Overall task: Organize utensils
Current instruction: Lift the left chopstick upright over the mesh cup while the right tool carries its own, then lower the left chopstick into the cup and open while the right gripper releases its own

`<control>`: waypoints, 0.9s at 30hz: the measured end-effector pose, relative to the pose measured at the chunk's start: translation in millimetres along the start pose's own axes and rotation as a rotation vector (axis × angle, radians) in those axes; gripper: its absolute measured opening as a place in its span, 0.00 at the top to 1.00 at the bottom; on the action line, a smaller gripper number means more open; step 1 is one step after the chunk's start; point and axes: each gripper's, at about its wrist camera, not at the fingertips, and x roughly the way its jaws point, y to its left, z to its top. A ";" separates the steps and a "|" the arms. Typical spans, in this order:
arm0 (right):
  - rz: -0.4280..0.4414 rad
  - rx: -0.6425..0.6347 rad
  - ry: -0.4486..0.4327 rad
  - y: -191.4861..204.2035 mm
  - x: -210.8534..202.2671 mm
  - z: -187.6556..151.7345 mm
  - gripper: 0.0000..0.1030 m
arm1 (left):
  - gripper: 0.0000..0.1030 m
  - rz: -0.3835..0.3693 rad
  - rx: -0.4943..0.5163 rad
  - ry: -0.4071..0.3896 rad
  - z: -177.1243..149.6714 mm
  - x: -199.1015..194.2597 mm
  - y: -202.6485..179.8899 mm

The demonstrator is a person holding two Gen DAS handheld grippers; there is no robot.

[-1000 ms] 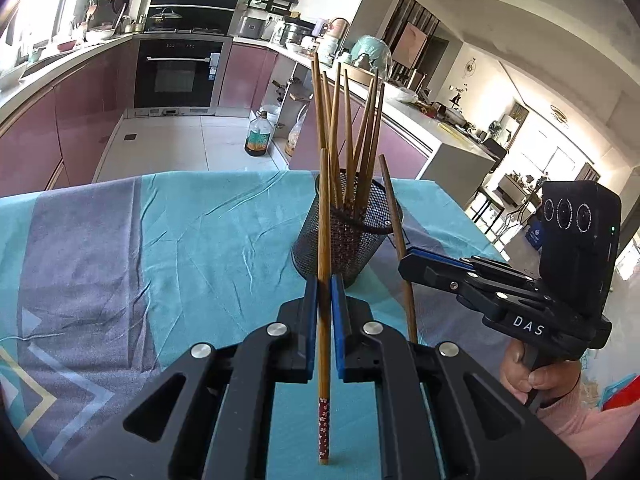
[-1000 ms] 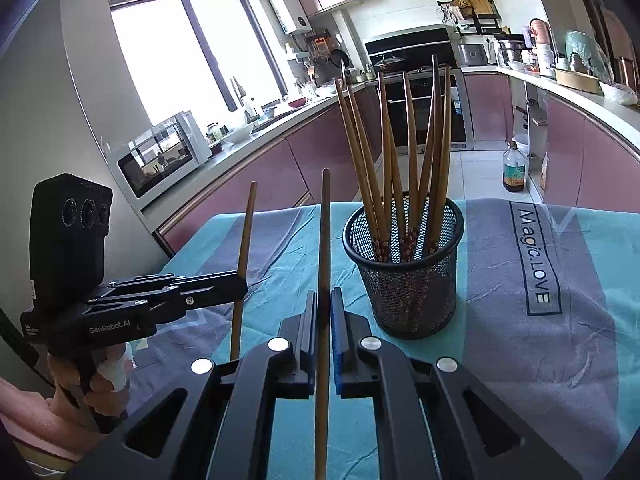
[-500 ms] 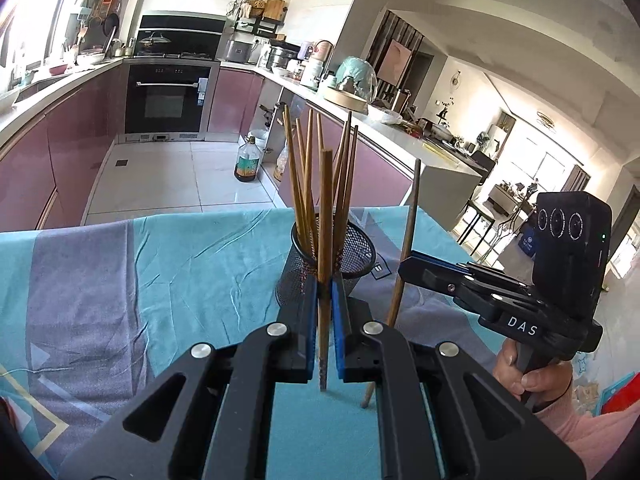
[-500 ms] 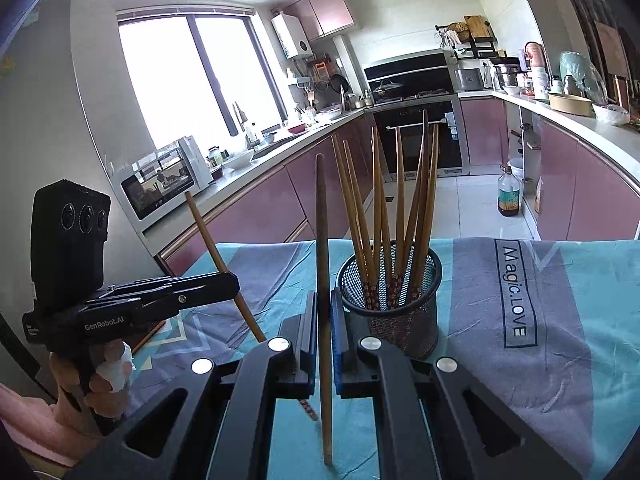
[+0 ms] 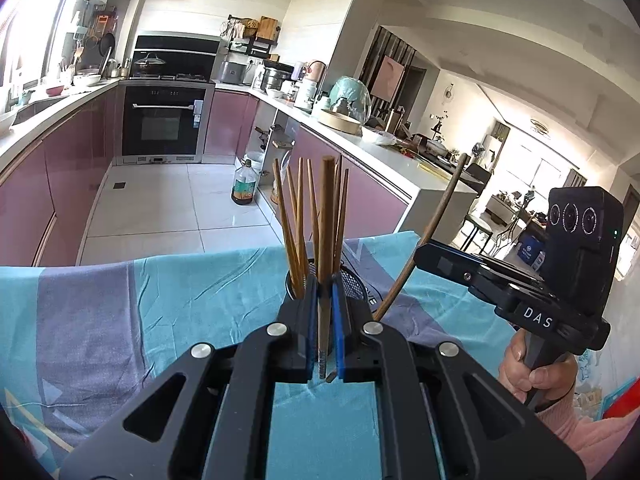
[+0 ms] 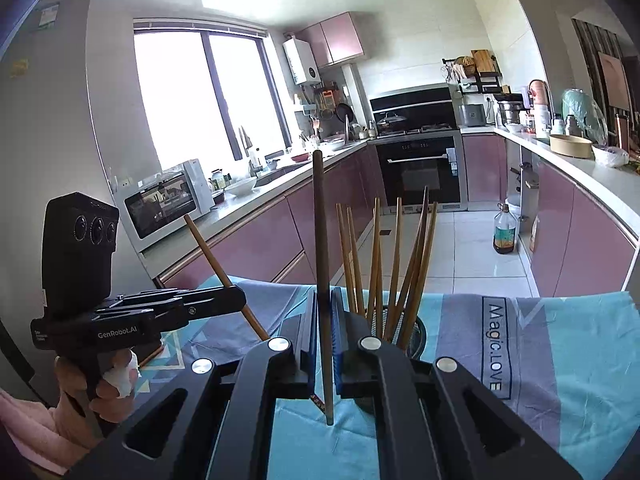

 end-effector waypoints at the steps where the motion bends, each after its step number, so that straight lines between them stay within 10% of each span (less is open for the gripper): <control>1: 0.001 -0.004 -0.008 -0.1 -1.2 3.9 0.95 | 0.93 -0.001 0.005 -0.006 2.1 -1.7 -0.9; 27: -0.042 -0.046 -0.109 -16.0 -0.3 57.3 0.95 | 0.93 0.008 0.081 -0.099 56.7 -11.9 -29.1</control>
